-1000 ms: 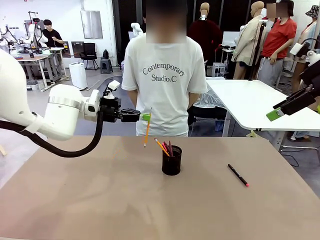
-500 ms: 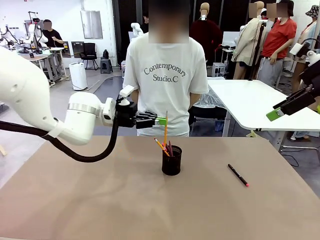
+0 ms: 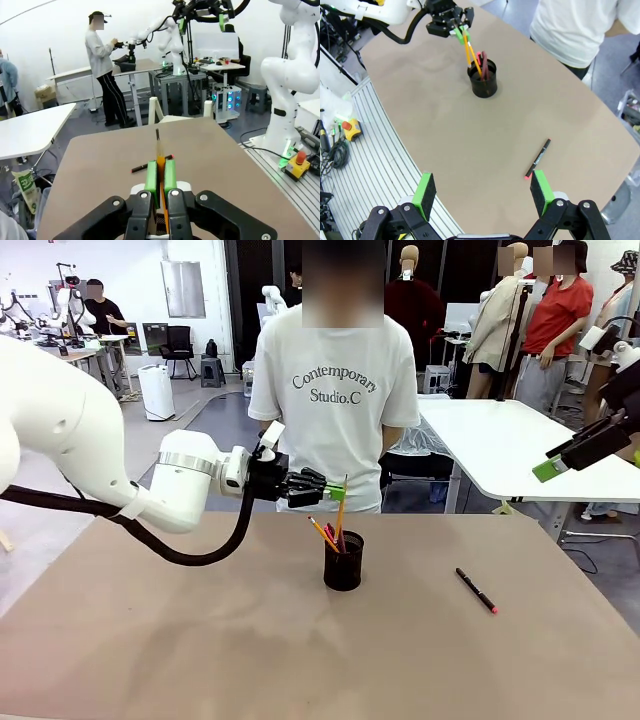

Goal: Place the pens into the pen holder.
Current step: Pick up a writing instrument from the table and place it into the Pen holder.

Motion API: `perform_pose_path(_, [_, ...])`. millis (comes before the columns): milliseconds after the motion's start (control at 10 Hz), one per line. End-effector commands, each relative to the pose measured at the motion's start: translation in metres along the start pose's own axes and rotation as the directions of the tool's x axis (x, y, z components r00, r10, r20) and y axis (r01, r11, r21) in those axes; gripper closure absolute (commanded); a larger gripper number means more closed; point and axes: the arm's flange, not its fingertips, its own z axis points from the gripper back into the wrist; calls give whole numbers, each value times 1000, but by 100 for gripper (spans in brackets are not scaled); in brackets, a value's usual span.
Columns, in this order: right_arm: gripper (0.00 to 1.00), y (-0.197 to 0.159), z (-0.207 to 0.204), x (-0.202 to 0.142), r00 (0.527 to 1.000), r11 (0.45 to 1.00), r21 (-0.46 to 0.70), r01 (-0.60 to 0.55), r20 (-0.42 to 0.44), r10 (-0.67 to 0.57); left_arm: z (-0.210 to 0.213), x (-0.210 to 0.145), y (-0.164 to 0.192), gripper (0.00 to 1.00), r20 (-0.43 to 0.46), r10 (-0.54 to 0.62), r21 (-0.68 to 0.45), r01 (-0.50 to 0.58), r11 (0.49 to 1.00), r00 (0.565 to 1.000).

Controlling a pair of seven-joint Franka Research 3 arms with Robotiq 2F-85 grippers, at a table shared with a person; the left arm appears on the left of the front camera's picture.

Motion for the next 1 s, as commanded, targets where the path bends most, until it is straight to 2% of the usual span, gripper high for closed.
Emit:
perform_pose_path(0, [0, -1, 0, 2, 1000, 1000, 17, -8, 25, 8, -2, -5, 10, 100, 18, -36, 1, 36, 999, 999])
perform_pose_path(300, [0, -1, 0, 2, 1000, 1000, 17, -8, 25, 8, -4, -9, 16, 100, 22, -20, -19, 20, 1000, 1000])
perform_pose_path(800, [0, -1, 0, 2, 1000, 1000, 17, -8, 25, 8, -2, -5, 12, 4, -3, 18, -19, -18, 1000, 1000])
perform_pose_path(900, [0, -1, 0, 2, 1000, 1000, 17, -8, 25, 8, 3, -2, 8, 0, -18, 34, -17, -35, 999, 999])
